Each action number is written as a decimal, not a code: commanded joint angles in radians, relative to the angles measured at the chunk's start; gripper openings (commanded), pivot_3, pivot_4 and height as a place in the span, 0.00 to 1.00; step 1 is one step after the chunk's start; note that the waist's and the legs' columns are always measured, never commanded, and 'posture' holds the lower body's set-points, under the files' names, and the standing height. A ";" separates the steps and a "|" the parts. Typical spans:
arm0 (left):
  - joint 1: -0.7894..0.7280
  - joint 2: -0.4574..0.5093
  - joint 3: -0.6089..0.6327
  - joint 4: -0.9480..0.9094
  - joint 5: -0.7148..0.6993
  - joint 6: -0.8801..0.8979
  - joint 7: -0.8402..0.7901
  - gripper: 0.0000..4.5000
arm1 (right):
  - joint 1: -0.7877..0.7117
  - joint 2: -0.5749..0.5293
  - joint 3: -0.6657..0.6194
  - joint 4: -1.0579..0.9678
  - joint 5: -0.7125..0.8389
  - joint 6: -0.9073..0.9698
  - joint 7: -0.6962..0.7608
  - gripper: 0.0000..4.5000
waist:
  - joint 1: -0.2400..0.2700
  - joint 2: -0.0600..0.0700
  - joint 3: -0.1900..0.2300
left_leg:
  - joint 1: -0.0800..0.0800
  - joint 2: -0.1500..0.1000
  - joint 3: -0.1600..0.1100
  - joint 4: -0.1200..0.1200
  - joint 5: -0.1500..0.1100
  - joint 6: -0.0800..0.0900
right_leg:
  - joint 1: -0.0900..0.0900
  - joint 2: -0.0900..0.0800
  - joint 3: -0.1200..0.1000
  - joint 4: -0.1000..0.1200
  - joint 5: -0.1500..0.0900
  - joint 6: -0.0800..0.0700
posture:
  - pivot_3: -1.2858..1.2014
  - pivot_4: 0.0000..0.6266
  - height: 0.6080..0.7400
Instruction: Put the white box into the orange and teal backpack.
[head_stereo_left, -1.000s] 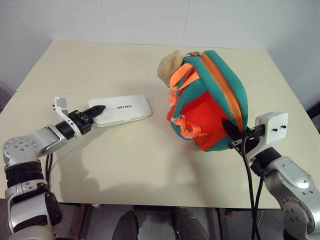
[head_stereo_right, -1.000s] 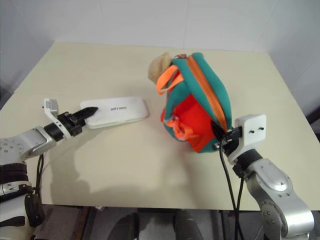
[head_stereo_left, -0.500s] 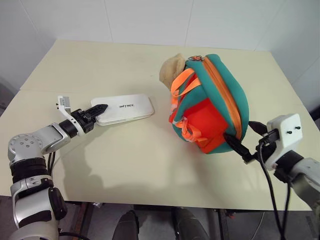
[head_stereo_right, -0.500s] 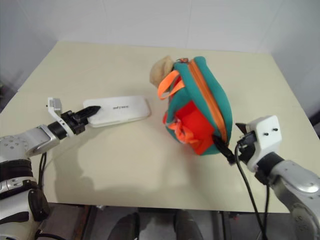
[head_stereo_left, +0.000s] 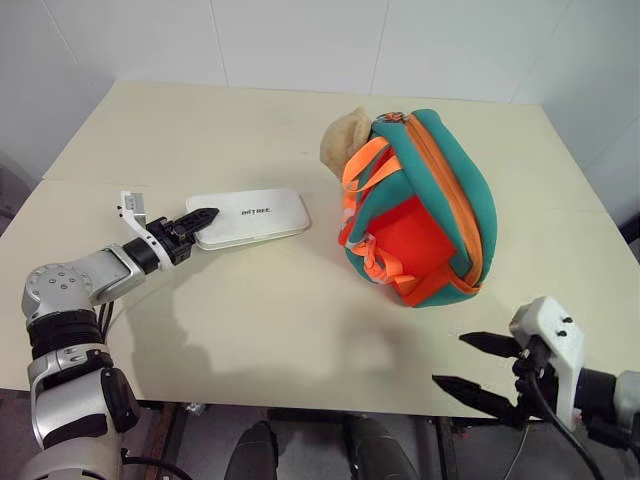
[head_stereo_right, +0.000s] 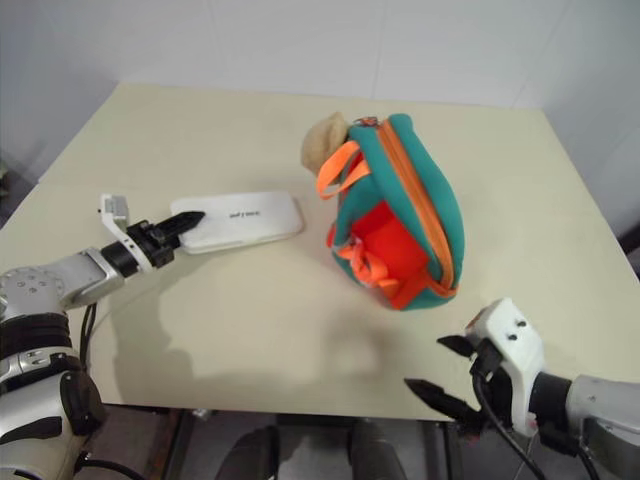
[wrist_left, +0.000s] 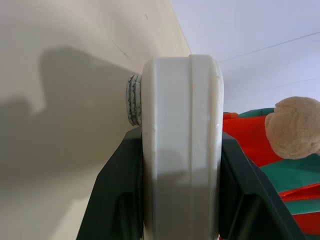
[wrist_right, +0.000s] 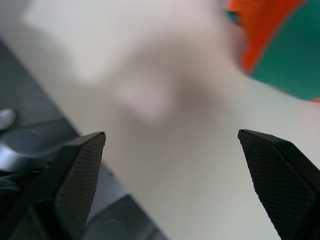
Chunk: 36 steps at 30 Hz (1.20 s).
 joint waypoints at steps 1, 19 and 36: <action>-0.011 0.008 0.040 -0.033 -0.005 0.016 -0.017 0.29 | -0.089 0.026 0.089 -0.028 0.059 -0.089 -0.073 1.00 | -0.003 0.000 0.000 | 0.000 0.000 0.000 0.000 0.000 0.000 | 0.000 0.000 0.000 0.000 0.000 0.000 | 0.52 0.24 1.00; 0.064 -0.111 0.312 -0.257 -0.242 0.112 0.182 0.29 | -0.603 0.483 0.679 0.260 -0.557 -0.363 -0.386 1.00 | -0.009 -0.001 0.000 | -0.010 0.001 -0.002 0.004 0.001 0.000 | -0.010 -0.001 -0.001 0.006 0.001 0.000 | 0.52 0.24 1.00; 0.181 -0.158 0.266 -0.393 -0.462 0.067 0.357 0.29 | -0.743 0.697 0.758 0.494 -0.794 -0.555 -0.331 1.00 | -0.017 -0.001 0.000 | -0.009 0.000 -0.002 0.014 0.003 0.000 | -0.010 0.000 0.000 0.016 0.004 0.001 | 0.52 0.24 1.00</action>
